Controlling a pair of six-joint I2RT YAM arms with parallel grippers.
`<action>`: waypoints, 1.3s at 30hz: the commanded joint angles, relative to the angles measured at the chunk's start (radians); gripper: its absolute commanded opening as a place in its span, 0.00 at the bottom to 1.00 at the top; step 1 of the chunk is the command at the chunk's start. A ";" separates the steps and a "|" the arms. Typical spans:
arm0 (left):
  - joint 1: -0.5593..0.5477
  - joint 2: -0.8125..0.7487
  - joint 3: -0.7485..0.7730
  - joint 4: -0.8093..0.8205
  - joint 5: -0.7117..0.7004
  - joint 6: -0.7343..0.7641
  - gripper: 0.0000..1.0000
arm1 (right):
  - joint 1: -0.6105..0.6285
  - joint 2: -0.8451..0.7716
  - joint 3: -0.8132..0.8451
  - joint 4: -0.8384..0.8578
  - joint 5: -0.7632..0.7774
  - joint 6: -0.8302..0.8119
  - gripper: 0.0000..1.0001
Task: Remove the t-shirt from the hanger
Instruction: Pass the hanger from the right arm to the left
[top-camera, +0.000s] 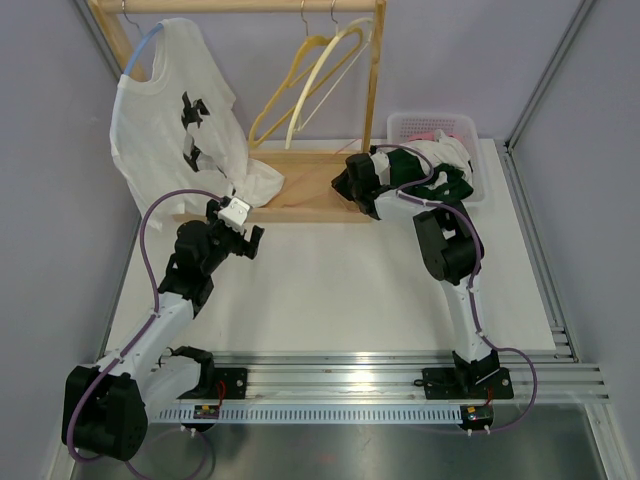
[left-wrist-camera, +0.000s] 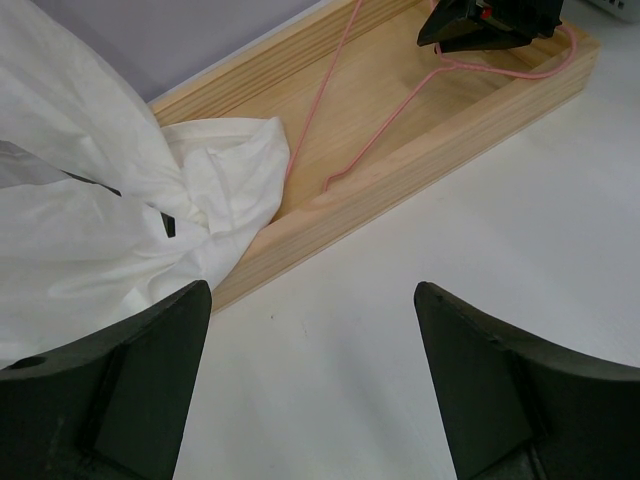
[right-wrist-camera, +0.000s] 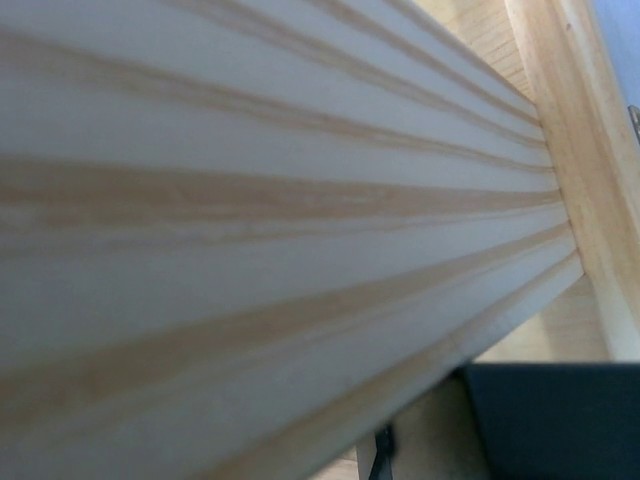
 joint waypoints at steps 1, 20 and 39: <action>-0.005 -0.012 -0.006 0.059 -0.003 0.012 0.87 | 0.004 0.003 0.012 0.040 0.003 0.006 0.18; -0.005 -0.006 -0.003 0.057 -0.004 0.015 0.87 | 0.007 -0.058 -0.100 0.181 -0.017 0.037 0.00; -0.005 0.006 0.001 0.057 -0.007 0.018 0.87 | 0.056 -0.106 -0.144 0.252 0.163 0.117 0.00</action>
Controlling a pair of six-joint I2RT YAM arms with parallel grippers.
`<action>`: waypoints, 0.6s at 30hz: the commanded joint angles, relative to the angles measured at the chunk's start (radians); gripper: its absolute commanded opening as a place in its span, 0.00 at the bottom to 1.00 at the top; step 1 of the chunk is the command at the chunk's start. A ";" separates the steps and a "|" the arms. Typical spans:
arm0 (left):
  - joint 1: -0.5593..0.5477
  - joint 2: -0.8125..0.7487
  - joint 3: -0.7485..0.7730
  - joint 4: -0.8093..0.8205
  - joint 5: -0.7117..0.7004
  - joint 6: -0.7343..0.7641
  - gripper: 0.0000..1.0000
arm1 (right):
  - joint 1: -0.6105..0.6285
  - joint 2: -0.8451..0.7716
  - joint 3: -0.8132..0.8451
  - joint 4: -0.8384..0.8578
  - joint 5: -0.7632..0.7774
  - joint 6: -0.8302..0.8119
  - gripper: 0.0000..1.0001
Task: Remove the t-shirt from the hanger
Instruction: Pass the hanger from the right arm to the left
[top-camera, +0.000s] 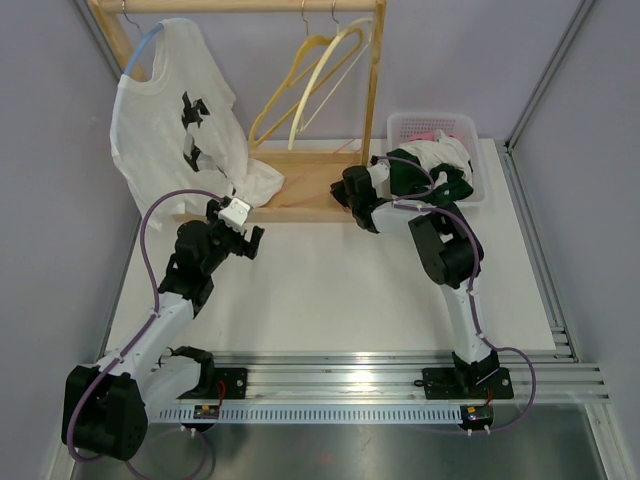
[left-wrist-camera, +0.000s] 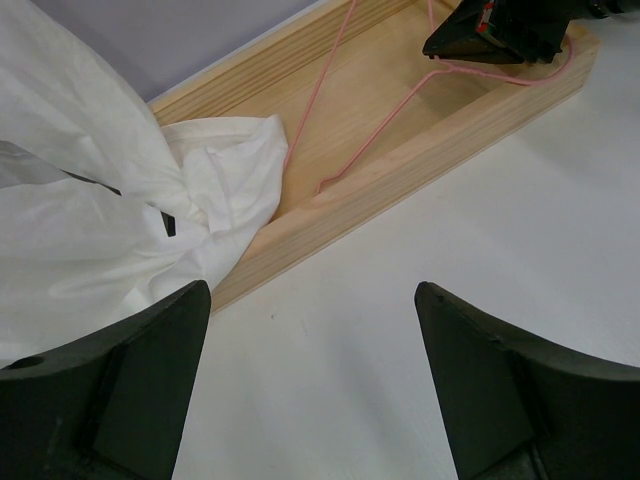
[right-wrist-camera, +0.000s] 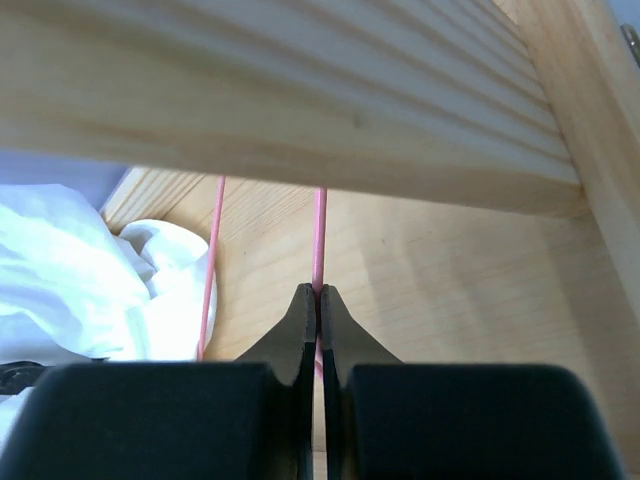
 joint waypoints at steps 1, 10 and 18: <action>-0.004 0.007 0.001 0.059 -0.006 0.014 0.87 | 0.015 -0.081 -0.003 0.059 0.071 0.043 0.00; -0.004 0.033 0.000 0.078 -0.015 0.025 0.87 | 0.038 -0.114 0.023 0.031 0.082 0.076 0.00; -0.016 0.030 -0.019 0.109 -0.017 0.052 0.87 | 0.051 -0.145 -0.012 0.074 0.054 0.124 0.00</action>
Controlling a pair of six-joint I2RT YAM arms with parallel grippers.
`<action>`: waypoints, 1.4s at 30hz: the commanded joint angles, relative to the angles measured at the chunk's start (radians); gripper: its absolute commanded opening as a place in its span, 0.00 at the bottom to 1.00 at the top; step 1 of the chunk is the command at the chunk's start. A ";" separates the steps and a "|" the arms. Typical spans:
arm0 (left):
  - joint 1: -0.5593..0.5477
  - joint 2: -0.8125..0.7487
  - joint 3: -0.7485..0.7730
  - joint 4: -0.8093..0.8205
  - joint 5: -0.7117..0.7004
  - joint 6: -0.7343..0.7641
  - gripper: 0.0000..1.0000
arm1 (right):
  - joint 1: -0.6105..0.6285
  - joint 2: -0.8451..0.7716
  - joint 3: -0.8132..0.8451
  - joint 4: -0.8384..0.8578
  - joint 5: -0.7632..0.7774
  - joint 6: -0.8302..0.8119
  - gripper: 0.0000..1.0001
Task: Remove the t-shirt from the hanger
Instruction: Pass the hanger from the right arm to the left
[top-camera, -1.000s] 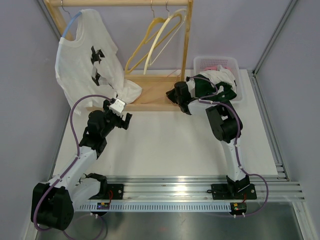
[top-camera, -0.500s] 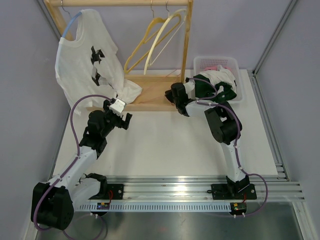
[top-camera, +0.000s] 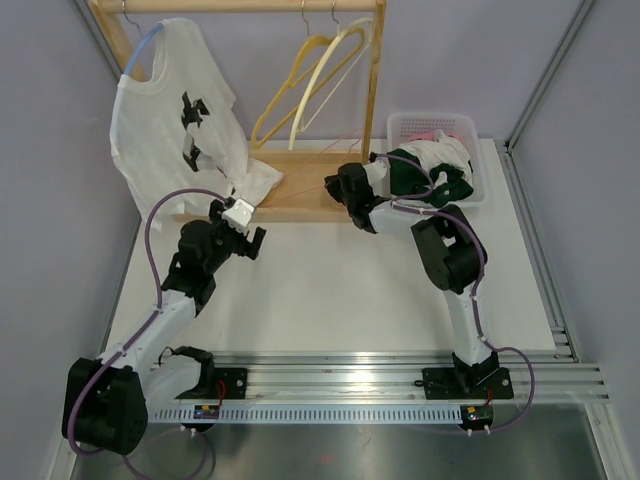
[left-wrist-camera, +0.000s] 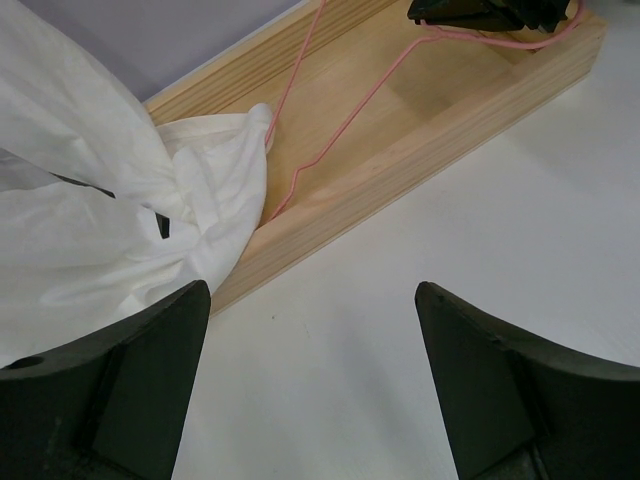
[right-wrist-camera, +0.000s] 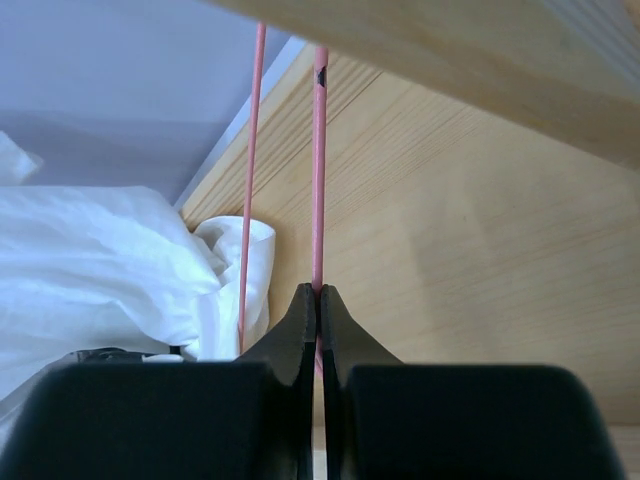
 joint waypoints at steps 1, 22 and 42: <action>-0.008 -0.003 -0.017 0.089 -0.014 0.028 0.87 | 0.012 -0.090 -0.017 0.084 0.014 0.047 0.00; -0.049 -0.010 -0.089 0.212 -0.043 0.103 0.88 | 0.037 -0.216 -0.133 0.064 0.069 0.028 0.00; -0.202 -0.072 -0.290 0.457 0.008 0.376 0.89 | 0.147 -0.389 -0.173 -0.275 0.100 0.112 0.00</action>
